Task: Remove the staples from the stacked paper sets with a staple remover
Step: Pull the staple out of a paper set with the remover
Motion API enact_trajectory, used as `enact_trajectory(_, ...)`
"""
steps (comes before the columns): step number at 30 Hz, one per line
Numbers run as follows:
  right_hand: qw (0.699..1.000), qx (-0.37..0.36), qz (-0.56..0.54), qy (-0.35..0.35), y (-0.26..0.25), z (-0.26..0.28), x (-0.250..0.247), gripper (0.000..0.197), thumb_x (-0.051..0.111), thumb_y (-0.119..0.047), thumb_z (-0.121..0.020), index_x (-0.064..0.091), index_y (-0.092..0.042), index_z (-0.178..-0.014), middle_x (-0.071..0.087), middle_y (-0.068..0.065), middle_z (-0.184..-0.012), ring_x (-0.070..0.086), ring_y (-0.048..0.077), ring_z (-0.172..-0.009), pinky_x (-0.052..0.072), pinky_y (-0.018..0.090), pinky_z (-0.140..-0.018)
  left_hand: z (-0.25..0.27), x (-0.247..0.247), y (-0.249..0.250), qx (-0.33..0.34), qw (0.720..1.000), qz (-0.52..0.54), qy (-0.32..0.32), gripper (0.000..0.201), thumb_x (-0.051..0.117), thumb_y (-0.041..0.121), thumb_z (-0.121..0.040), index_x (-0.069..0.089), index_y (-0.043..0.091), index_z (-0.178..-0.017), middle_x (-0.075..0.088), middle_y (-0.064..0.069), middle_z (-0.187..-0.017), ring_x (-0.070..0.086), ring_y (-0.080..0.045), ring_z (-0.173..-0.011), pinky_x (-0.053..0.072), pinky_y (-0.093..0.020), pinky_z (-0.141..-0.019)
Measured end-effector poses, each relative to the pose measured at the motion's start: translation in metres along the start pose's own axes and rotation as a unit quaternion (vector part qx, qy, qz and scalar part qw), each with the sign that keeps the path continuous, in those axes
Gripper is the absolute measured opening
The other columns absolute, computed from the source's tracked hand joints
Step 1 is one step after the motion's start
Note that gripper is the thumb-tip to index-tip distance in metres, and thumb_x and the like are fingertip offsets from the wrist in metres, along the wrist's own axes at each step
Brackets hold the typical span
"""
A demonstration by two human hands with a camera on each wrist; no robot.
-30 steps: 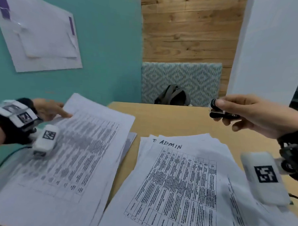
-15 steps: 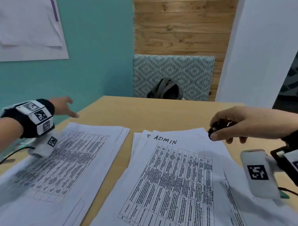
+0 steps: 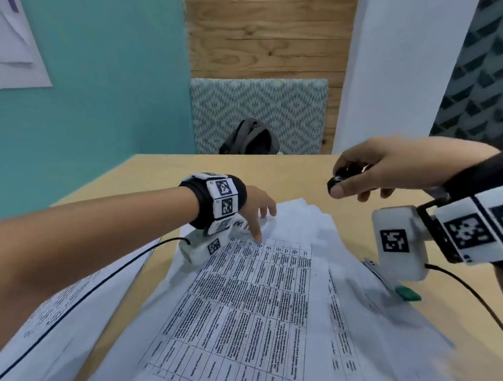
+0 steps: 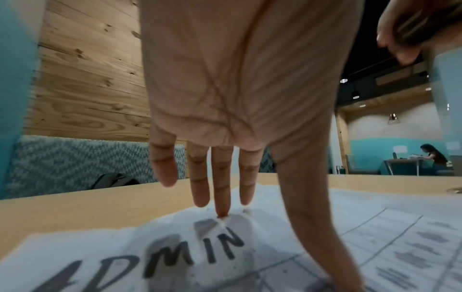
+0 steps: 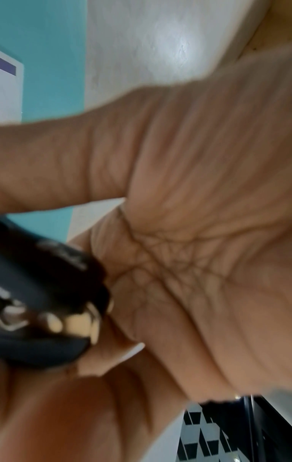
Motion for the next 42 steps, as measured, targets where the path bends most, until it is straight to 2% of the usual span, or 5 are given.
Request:
enact_trajectory(11, 1.000, -0.011, -0.011, 0.011, 0.007, 0.001, -0.012, 0.035, 0.070, -0.044, -0.074, 0.065, -0.017, -0.095, 0.070, 0.002, -0.080, 0.064, 0.016, -0.075, 0.047, 0.024, -0.061, -0.029, 0.004, -0.011, -0.017, 1.000, -0.001, -0.017, 0.044, 0.081, 0.033, -0.069, 0.039, 0.022, -0.080, 0.044, 0.008, -0.079, 0.036, -0.007, -0.065, 0.030, -0.020, -0.056)
enact_trajectory(17, 1.000, -0.008, -0.015, 0.018, 0.007, -0.001, -0.010, 0.033, 0.071, -0.040, -0.075, 0.064, -0.015, -0.096, 0.068, 0.000, -0.078, 0.061, 0.007, -0.066, 0.046, 0.021, -0.057, -0.026, 0.004, -0.015, -0.024, 1.000, 0.017, -0.012, 0.055, 0.080, 0.031, -0.070, 0.051, 0.017, -0.114, 0.051, 0.010, -0.083, 0.048, -0.014, -0.085, 0.035, -0.022, -0.072)
enact_trajectory(27, 1.000, 0.005, -0.025, 0.011, 0.011, -0.006, -0.006, 0.032, 0.071, -0.037, -0.076, 0.063, -0.016, -0.099, 0.067, 0.001, -0.078, 0.060, 0.009, -0.067, 0.045, 0.021, -0.058, -0.038, 0.010, -0.024, 0.032, 0.985, 0.167, -0.028, 0.020, 0.071, 0.017, -0.081, 0.055, 0.023, -0.070, 0.053, 0.004, -0.068, 0.045, -0.013, -0.068, 0.038, -0.026, -0.073)
enact_trajectory(33, 1.000, 0.008, -0.014, -0.001, 0.011, -0.009, -0.001, 0.034, 0.071, -0.042, -0.074, 0.063, -0.019, -0.097, 0.069, 0.001, -0.078, 0.061, 0.014, -0.071, 0.046, 0.024, -0.061, -0.008, -0.033, -0.020, 0.073, 0.983, 0.166, 0.033, 0.020, 0.065, 0.011, -0.085, 0.052, 0.015, -0.070, 0.053, 0.005, -0.066, 0.047, -0.001, -0.055, 0.037, -0.011, -0.057)
enact_trajectory(42, 0.994, -0.051, -0.028, 0.090, -0.008, 0.001, -0.018, 0.034, 0.073, -0.034, -0.075, 0.063, -0.018, -0.104, 0.069, 0.005, -0.089, 0.057, 0.017, -0.065, 0.045, 0.023, -0.057, 0.113, -0.161, -0.033, 0.049, 0.956, 0.120, 0.264, 0.012, 0.068, 0.015, -0.082, 0.058, 0.011, -0.079, 0.067, -0.005, -0.077, 0.064, -0.010, -0.065, 0.052, -0.030, -0.069)
Point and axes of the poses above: each hand's wrist, its own z-axis away from the middle knuckle, its own x-axis out of the palm, y = z × x, the point moved 7 cm from there along -z, towards the middle knuckle
